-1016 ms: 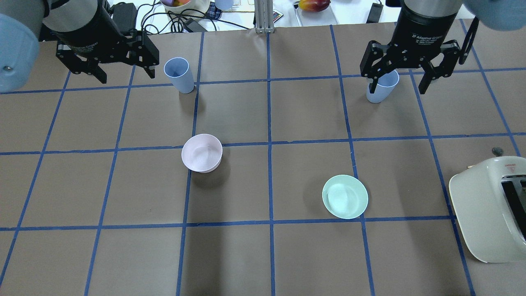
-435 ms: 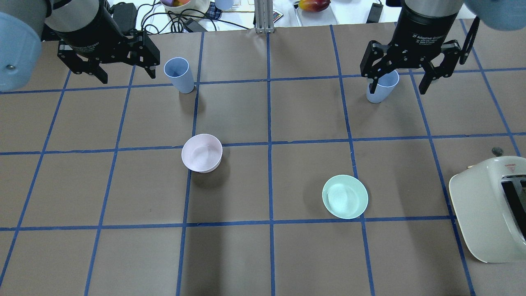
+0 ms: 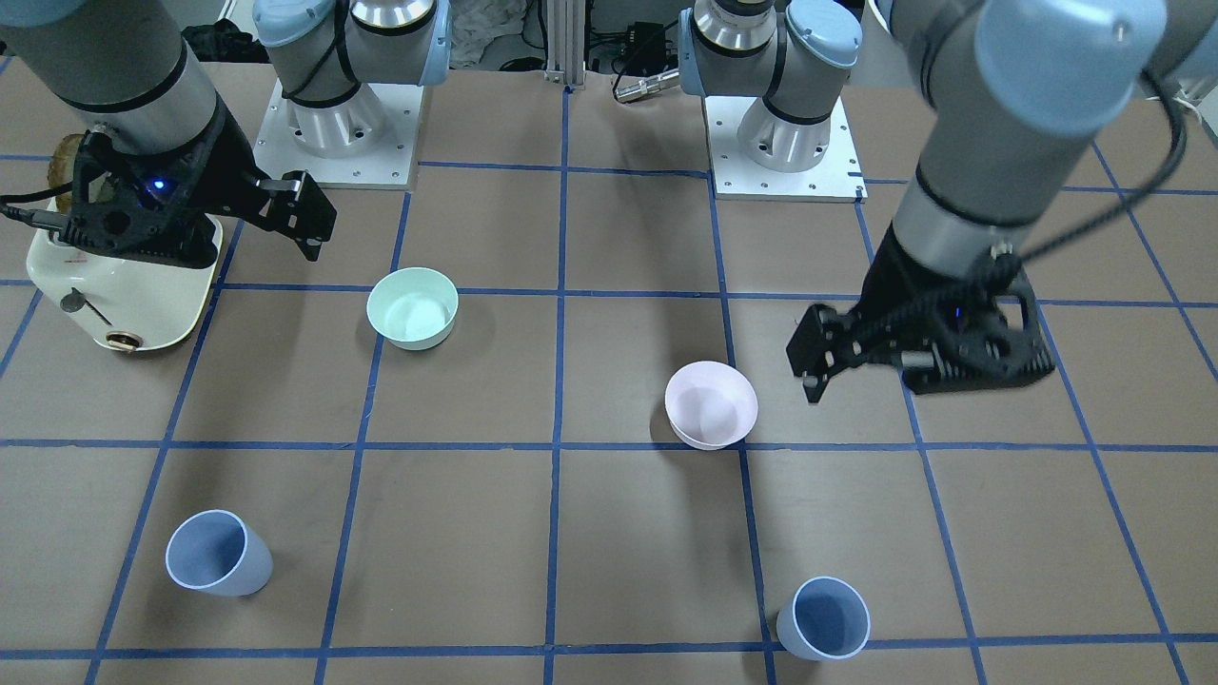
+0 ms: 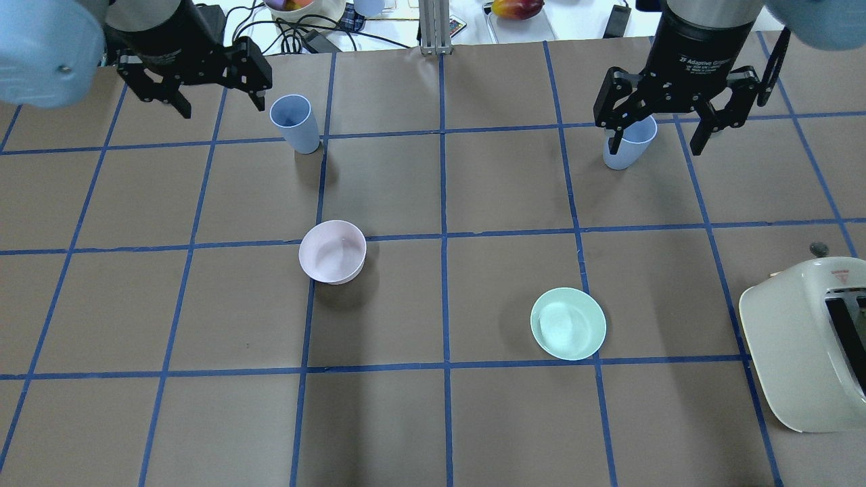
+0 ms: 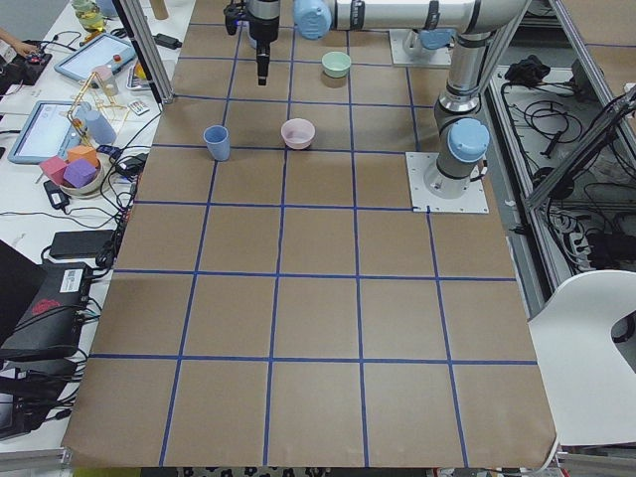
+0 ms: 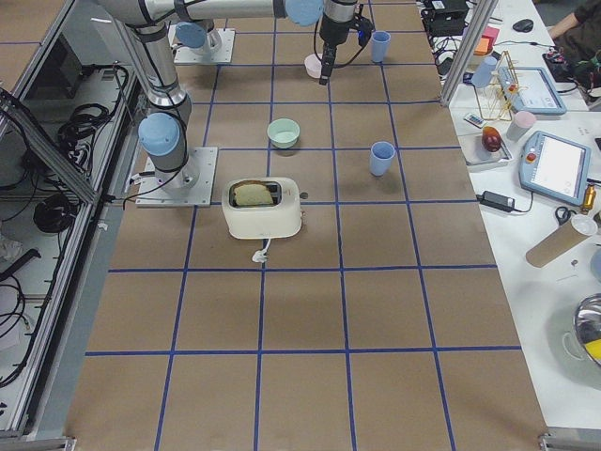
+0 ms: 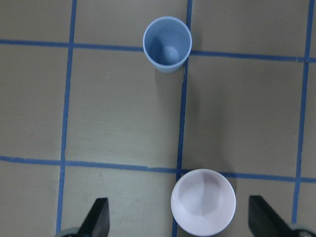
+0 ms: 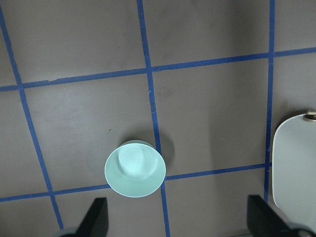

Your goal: Stack blue cups with both arms

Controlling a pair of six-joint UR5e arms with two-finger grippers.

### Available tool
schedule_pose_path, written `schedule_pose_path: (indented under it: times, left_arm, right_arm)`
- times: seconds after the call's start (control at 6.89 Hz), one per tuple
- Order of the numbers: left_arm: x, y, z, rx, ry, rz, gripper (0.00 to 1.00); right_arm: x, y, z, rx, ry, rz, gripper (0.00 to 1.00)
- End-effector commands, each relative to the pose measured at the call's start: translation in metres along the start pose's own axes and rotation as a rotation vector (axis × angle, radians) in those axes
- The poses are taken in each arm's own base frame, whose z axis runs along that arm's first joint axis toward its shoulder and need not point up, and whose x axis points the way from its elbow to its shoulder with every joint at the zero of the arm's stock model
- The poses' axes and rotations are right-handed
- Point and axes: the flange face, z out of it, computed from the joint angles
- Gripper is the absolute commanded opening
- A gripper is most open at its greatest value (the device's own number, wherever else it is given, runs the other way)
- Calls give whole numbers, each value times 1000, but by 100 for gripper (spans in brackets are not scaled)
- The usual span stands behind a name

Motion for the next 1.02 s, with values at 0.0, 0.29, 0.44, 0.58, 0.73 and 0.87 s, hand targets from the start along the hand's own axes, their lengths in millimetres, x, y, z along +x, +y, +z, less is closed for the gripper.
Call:
schedule_pose_path:
  times: [0.0, 0.29, 0.44, 0.58, 0.73, 0.87]
  left_arm:
    - [6, -103, 88, 2, -3, 70, 100]
    - [12, -128, 149, -54, 9, 73, 100]
    - [13, -127, 172, -82, 9, 74, 97]
    - [14, -122, 192, -111, 11, 76, 59]
    - [15, -114, 208, -143, 8, 80, 48]
    - [15, -111, 212, -151, 8, 79, 23]
  right_arm:
    - [0, 0, 0, 0, 0, -2, 100]
    - [1, -4, 2, 5, 1, 2, 100]
    - [5, -7, 3, 6, -1, 11, 100]
    - [11, -14, 4, 18, -10, 22, 100]
    - [14, -24, 3, 65, -15, 37, 100]
    - [15, -46, 10, 116, -14, 26, 100]
